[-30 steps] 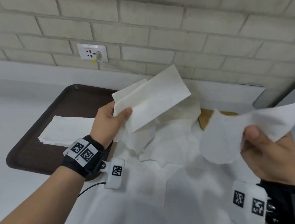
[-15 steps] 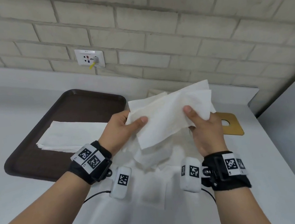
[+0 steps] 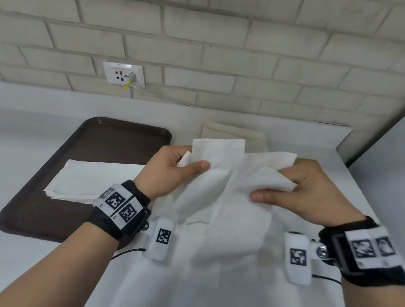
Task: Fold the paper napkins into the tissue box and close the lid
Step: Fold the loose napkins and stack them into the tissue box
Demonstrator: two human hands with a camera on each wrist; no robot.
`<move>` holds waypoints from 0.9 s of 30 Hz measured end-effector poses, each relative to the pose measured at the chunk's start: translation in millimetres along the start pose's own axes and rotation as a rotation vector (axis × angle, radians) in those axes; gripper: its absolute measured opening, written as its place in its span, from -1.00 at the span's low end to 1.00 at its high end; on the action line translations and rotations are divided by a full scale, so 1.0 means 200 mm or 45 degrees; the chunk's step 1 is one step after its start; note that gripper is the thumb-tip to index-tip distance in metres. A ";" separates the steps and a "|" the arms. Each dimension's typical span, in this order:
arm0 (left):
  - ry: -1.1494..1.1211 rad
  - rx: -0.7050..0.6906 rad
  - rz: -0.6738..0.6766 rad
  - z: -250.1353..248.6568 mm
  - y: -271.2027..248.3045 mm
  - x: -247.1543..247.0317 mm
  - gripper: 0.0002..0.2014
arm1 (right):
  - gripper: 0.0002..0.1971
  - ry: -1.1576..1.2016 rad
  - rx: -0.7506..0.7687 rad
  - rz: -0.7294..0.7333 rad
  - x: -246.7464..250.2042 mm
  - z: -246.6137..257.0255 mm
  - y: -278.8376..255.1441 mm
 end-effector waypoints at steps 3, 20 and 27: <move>0.017 -0.046 0.106 -0.05 -0.01 -0.01 -0.85 | -0.94 -0.065 -0.093 -0.161 -0.08 -0.13 0.07; 0.503 0.099 0.268 0.01 -0.02 0.01 -0.33 | -0.92 -0.099 0.088 -0.467 -0.04 -0.11 -0.05; 0.443 0.003 -0.002 -0.05 0.01 -0.01 -0.22 | -0.68 -0.131 0.513 -0.212 -0.02 0.12 -0.14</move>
Point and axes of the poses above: each hand's wrist, its own y-axis towards the middle knuckle, its own x-axis out of the back of the hand, z = x × y, the point moved 1 cm from there along y, towards the middle knuckle, and after that the axes turned 8 degrees about x, right-handed, at the moved point
